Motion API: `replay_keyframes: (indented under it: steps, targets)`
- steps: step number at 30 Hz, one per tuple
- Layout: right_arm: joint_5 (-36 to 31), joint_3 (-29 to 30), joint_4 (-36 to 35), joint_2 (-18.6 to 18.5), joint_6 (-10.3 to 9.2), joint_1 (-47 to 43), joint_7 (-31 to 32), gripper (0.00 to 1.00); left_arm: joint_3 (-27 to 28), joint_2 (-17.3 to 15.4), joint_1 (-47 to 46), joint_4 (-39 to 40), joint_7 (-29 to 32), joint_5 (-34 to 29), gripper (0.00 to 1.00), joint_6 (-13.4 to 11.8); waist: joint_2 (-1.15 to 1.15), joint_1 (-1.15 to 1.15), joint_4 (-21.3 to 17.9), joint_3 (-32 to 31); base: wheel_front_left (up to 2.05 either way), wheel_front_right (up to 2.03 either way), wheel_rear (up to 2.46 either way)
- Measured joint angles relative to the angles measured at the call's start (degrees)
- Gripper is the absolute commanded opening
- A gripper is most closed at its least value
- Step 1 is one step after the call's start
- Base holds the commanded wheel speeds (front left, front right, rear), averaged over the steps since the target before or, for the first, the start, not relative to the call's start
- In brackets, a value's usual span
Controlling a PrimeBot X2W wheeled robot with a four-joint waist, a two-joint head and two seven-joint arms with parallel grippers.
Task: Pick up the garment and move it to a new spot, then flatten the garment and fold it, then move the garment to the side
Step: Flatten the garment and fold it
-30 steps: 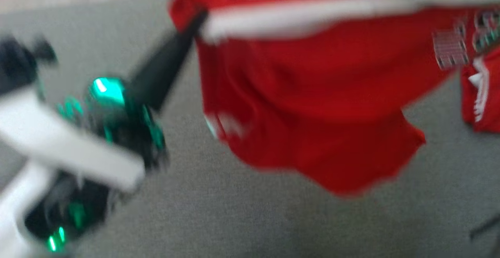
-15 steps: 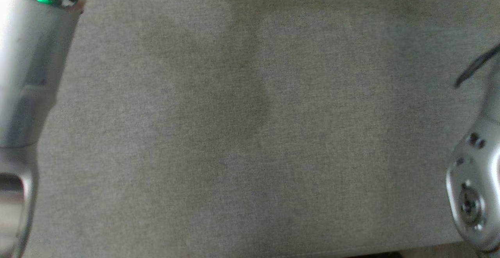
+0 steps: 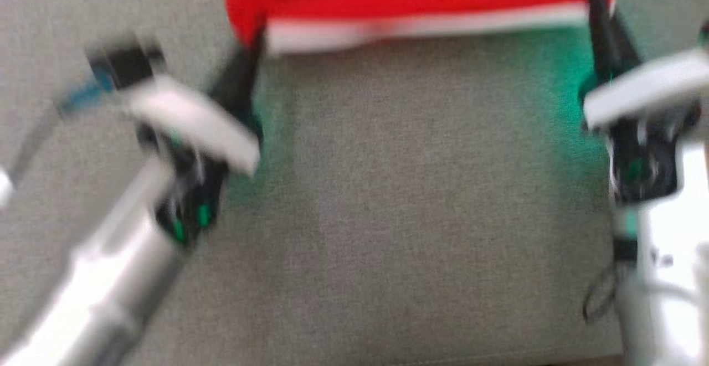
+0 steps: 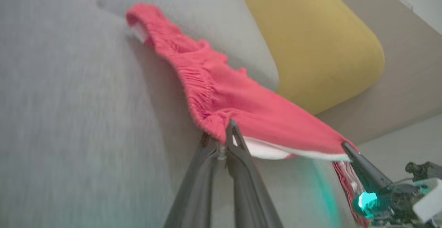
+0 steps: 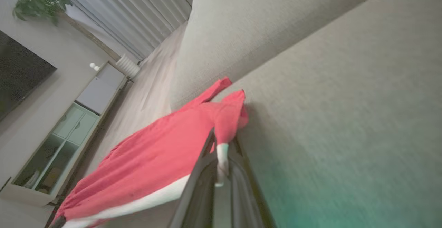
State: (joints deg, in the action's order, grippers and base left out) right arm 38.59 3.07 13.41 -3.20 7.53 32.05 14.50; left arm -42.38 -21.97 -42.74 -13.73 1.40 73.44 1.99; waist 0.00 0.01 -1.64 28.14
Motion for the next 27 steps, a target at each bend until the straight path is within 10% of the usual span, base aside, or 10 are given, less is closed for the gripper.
replay_keyframes:
  steps: [17, 27]
  targets:
    - [-3.0, 6.4, -25.1, 1.1, 0.00, -50.0, 8.8, 0.00, -8.3, -6.5, 42.0, 22.1, -9.8, 2.3, 0.00, -5.6, 0.01, -0.04, 1.6, -14.8, 0.00, 0.00, 0.00]
    - [-1.6, 8.4, -28.6, 1.2, 0.00, -42.9, 13.0, 0.00, -6.2, -4.3, 39.0, 26.5, -9.3, 6.6, 0.00, -5.5, 0.01, 0.00, 3.2, -12.1, 0.00, 0.00, 0.00]
